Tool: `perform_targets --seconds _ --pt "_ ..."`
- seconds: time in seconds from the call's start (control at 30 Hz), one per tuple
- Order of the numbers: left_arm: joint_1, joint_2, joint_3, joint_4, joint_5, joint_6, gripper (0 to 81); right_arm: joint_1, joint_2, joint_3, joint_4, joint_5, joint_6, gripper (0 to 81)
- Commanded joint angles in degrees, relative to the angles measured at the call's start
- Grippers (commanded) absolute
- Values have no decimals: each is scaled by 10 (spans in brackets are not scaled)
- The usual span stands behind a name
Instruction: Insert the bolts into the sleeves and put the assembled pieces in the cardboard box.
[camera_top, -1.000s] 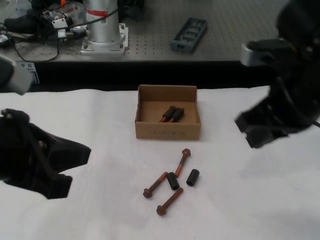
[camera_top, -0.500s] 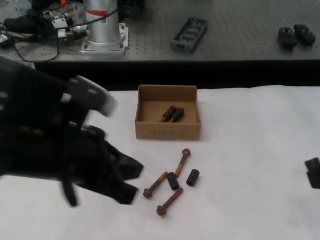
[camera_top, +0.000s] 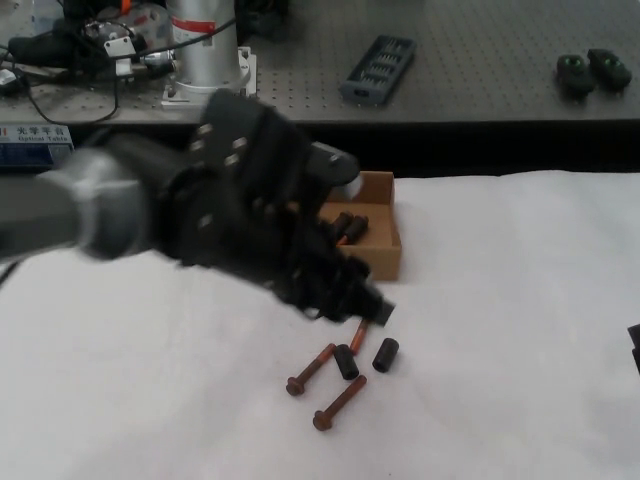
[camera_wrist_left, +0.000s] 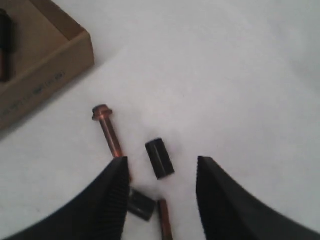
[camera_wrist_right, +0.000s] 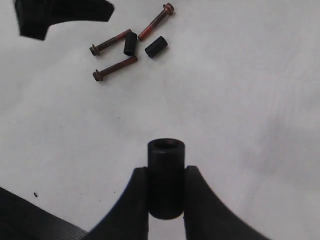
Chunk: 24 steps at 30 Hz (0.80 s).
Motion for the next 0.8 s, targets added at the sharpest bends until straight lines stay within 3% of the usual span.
perform_targets --seconds 0.0,0.3,0.77 --pt "-2 53 -63 5 -6 -7 305 0 -4 -1 0 -4 -13 26" --pt "-2 147 -138 48 -6 14 305 0 -4 -1 0 -4 -34 26" --pt "-2 210 -152 41 -35 36 305 0 -1 -1 0 -4 -38 26"
